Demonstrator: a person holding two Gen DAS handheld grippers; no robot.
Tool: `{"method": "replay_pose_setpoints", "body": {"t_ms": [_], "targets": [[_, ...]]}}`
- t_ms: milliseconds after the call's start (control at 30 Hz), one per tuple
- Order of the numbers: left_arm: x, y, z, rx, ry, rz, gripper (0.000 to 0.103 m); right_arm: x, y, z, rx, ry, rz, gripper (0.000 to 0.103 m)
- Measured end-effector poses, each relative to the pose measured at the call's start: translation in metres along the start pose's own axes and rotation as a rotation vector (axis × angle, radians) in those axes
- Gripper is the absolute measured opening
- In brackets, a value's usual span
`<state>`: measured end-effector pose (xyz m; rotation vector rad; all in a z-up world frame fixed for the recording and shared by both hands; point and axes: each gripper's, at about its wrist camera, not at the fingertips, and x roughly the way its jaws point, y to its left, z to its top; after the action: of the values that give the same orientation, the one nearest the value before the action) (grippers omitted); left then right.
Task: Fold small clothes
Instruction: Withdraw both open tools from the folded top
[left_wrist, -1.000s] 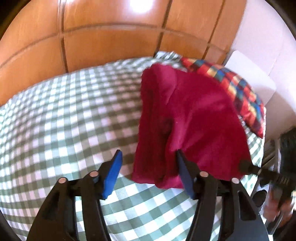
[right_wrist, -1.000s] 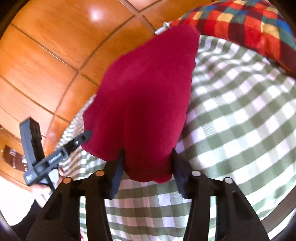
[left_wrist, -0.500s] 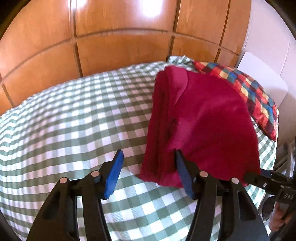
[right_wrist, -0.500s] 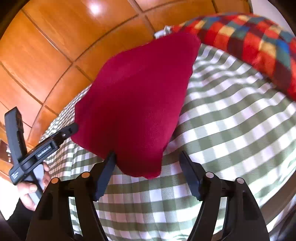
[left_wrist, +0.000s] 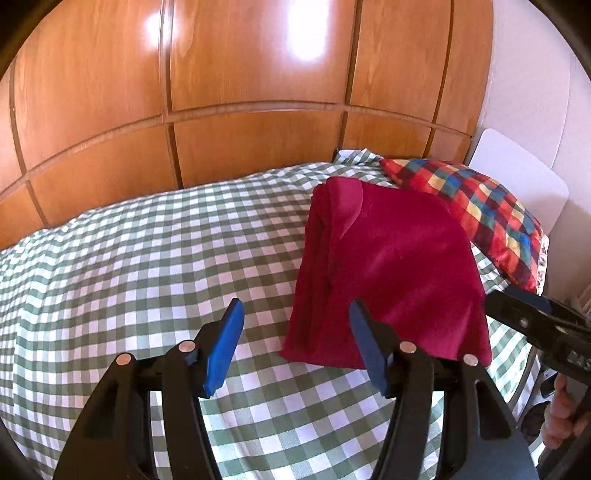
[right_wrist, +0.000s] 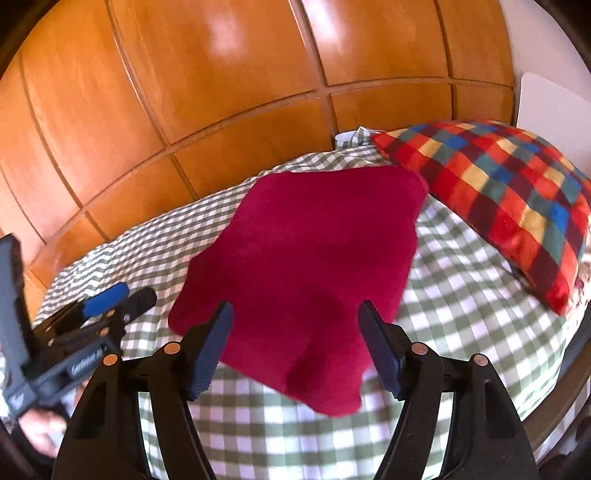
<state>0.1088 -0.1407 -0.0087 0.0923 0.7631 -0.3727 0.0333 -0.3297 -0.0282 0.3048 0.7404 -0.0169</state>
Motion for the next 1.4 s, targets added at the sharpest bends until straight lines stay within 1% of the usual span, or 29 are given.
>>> {"method": "replay_pose_setpoints", "body": {"t_ms": [100,267,367,433,500,533,600,667,767,800,833,867,933,1033,1133,1233,1333,1400], "targets": [[0.003,-0.003,0.002,0.008,0.001,-0.001,0.059,0.014,0.005,0.013,-0.004,0.001,-0.030,0.070],[0.015,-0.006,0.004,0.012,0.018,-0.010,0.059,0.034,0.003,0.026,-0.009,0.020,-0.065,0.070],[0.029,-0.009,0.004,0.023,0.041,-0.015,0.059,0.056,0.001,0.026,-0.012,0.068,-0.143,0.070],[0.044,-0.010,0.002,0.034,0.073,-0.011,0.059,0.075,0.002,0.020,-0.043,0.104,-0.219,0.070],[0.066,-0.010,-0.003,0.037,0.140,-0.010,0.060,0.087,0.007,0.014,-0.075,0.102,-0.268,0.071],[0.074,-0.009,-0.006,0.031,0.159,-0.013,0.061,0.089,0.012,0.013,-0.100,0.097,-0.294,0.071],[0.083,-0.004,-0.010,0.010,0.169,-0.027,0.061,0.089,0.016,0.014,-0.107,0.092,-0.315,0.072],[0.079,0.002,-0.009,-0.026,0.167,-0.050,0.061,0.084,0.014,0.016,-0.075,0.086,-0.307,0.072],[0.062,0.005,-0.009,-0.028,0.125,-0.042,0.061,0.071,0.015,0.018,-0.050,0.060,-0.310,0.072],[0.056,0.006,-0.009,-0.029,0.111,-0.038,0.061,0.065,0.017,0.017,-0.043,0.048,-0.311,0.075],[0.050,0.008,-0.010,-0.033,0.100,-0.036,0.062,0.060,0.019,0.015,-0.036,0.036,-0.312,0.082],[0.044,0.010,-0.010,-0.038,0.088,-0.029,0.063,0.054,0.021,0.013,-0.028,0.020,-0.315,0.085],[0.031,0.014,-0.011,-0.045,0.058,0.000,0.063,0.042,0.027,0.004,-0.016,-0.006,-0.326,0.088],[0.011,0.022,-0.014,-0.066,0.022,0.018,0.070,0.027,0.035,-0.011,0.005,-0.030,-0.344,0.092],[-0.008,0.028,-0.020,-0.073,-0.014,0.051,0.077,0.017,0.039,-0.022,0.023,-0.040,-0.355,0.093],[-0.023,0.029,-0.025,-0.067,-0.039,0.080,0.082,0.004,0.042,-0.033,0.050,-0.064,-0.371,0.095],[-0.037,0.027,-0.032,-0.056,-0.067,0.124,0.089,-0.007,0.045,-0.041,0.047,-0.096,-0.398,0.098],[-0.041,0.024,-0.035,-0.055,-0.073,0.136,0.093,-0.014,0.046,-0.044,0.045,-0.108,-0.408,0.098]]}}
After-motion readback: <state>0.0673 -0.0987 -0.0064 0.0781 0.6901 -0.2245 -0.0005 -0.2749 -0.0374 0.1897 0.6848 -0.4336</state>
